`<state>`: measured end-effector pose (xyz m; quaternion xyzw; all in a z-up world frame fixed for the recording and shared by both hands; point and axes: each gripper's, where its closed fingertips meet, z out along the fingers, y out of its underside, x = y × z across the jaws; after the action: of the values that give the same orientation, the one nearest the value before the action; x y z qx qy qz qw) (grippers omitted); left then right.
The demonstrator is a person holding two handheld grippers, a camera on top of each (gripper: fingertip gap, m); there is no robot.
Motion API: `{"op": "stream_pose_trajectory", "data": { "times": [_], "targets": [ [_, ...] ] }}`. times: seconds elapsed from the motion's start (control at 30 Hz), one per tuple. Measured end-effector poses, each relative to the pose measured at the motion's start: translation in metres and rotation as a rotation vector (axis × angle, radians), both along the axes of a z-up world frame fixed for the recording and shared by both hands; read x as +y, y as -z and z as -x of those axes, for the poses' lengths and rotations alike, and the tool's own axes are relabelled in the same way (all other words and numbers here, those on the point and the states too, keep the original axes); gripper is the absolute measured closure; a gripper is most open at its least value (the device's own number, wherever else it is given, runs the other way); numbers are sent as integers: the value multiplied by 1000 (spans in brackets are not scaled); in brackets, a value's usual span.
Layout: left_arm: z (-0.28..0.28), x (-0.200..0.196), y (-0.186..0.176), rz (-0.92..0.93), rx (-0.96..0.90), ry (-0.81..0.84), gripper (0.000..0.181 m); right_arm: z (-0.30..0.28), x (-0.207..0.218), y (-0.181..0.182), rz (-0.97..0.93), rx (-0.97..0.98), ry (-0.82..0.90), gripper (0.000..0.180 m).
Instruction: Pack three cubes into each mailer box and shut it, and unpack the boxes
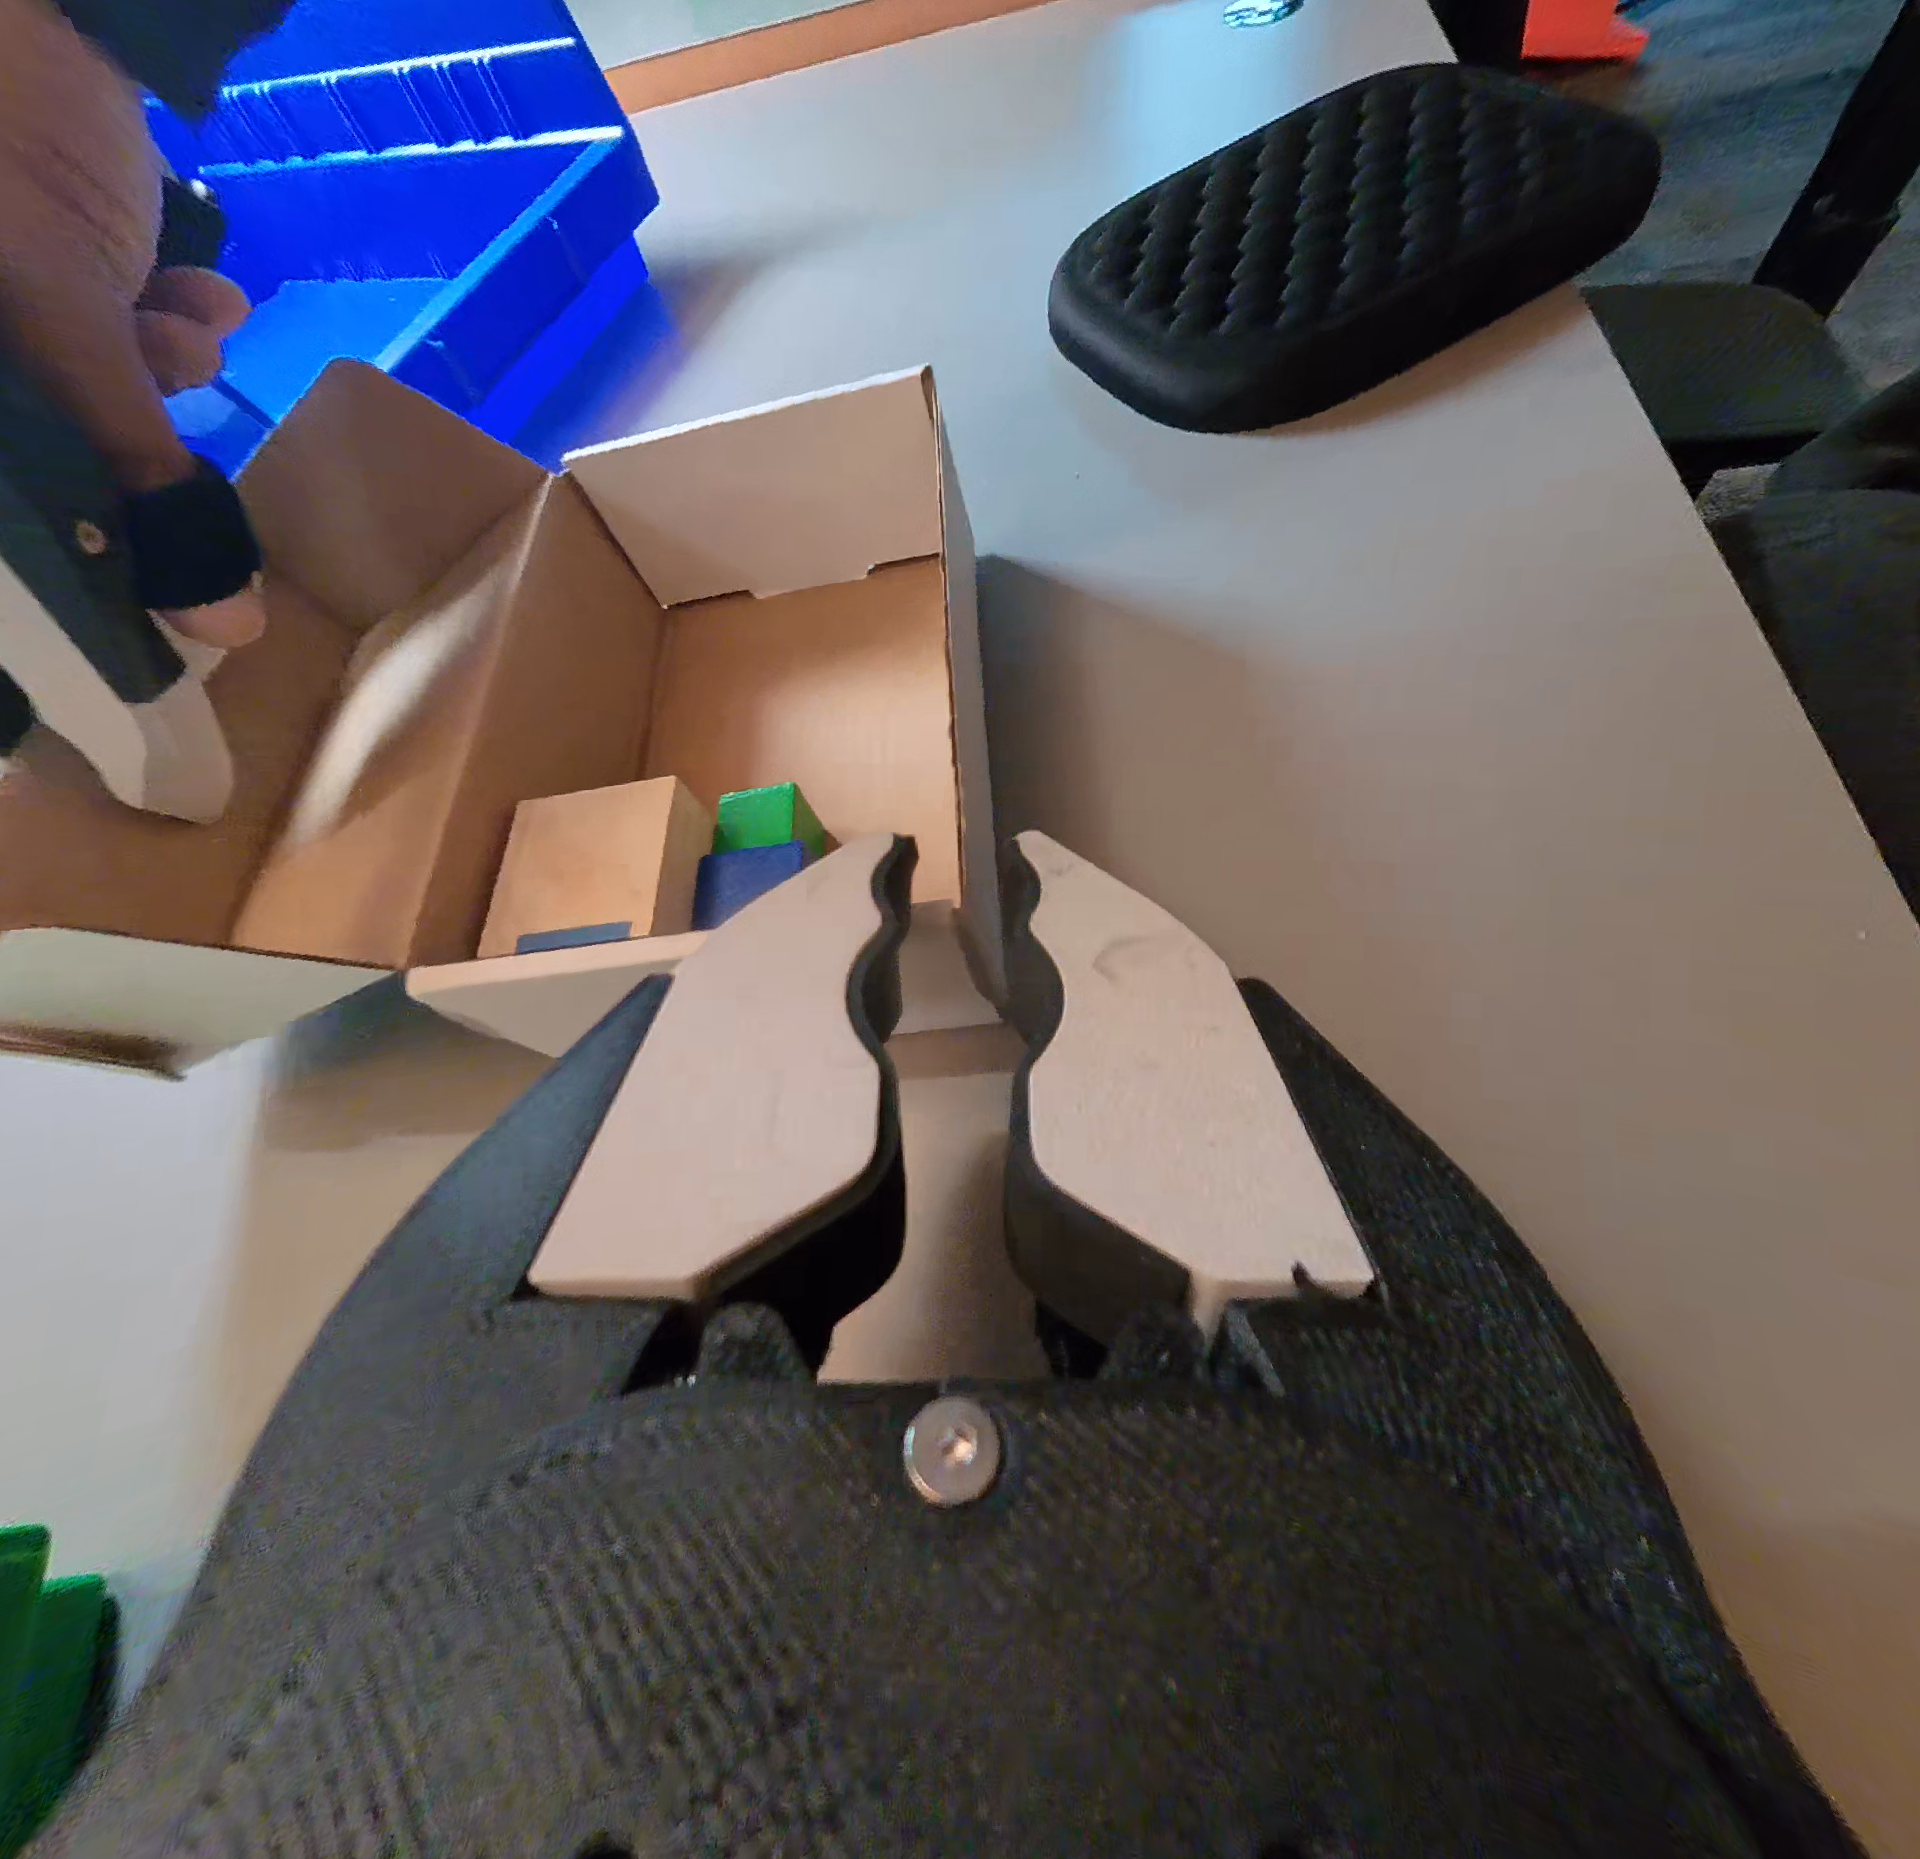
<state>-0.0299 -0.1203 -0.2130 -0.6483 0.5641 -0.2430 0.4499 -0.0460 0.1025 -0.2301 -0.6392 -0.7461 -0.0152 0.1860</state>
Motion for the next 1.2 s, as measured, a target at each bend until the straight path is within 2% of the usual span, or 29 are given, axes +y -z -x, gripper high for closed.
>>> {"op": "stream_pose_trajectory", "data": {
  "times": [0.1, 0.23, 0.37, 0.47, 0.53, 0.63, 0.73, 0.83, 1.2],
  "targets": [
    [-2, 1, 0, -2, -4, -12, 165, 8, 5, -26, -37, 96, 37, 157],
    [-4, -1, -3, 36, -48, -7, 159, 18, -4, -82, -71, 303, 36, 158],
    [0, 3, -12, 39, -88, -28, 154, 15, -39, -134, -122, 470, -61, 155],
    [6, 8, -12, 11, -64, -56, 152, 7, -76, -151, -105, 530, -120, 152],
    [9, 9, -15, 13, -67, -62, 151, 0, -106, -141, -26, 496, -172, 152],
    [13, 12, -15, 37, -72, -72, 149, -9, -138, -96, 46, 346, -236, 150],
    [12, 11, -11, 29, -47, -72, 148, -10, -144, -46, 56, 219, -246, 147],
    [12, 9, -4, 5, -1, -67, 147, -4, -143, -17, 66, 171, -248, 143],
    [12, 11, -3, -16, 5, -80, 149, 7, -141, -5, 46, 130, -277, 145]
  ]
}}
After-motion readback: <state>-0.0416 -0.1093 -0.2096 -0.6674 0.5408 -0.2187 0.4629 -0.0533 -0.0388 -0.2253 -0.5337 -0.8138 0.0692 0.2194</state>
